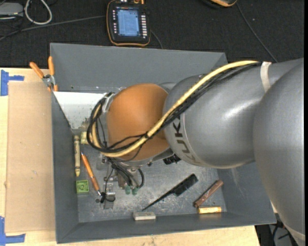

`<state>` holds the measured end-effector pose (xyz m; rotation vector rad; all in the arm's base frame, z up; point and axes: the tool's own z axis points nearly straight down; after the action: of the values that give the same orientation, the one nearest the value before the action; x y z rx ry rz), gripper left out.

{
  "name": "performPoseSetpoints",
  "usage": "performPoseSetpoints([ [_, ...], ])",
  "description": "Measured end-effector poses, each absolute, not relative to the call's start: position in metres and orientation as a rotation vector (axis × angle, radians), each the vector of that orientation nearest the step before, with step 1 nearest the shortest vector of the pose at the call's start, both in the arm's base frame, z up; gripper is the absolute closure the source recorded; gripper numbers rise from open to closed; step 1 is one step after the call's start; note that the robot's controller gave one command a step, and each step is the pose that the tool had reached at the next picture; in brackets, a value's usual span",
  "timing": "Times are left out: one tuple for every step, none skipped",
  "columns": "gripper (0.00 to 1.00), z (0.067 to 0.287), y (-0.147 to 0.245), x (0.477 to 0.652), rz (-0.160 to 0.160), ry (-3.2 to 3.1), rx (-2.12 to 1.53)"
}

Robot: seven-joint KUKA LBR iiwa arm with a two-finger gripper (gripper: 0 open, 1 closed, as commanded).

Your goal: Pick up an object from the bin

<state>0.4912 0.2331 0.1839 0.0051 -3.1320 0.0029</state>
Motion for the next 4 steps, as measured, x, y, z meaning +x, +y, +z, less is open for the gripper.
performPoseSetpoints([
  [0.0,0.188,0.231,0.494,0.001,-3.139,-0.005],
  [0.0,0.065,0.234,0.59,0.002,-3.135,-0.02],
  [0.0,0.12,0.184,0.49,-0.003,-3.041,0.786],
  [0.0,0.079,0.224,0.571,-0.001,-3.137,0.053],
])
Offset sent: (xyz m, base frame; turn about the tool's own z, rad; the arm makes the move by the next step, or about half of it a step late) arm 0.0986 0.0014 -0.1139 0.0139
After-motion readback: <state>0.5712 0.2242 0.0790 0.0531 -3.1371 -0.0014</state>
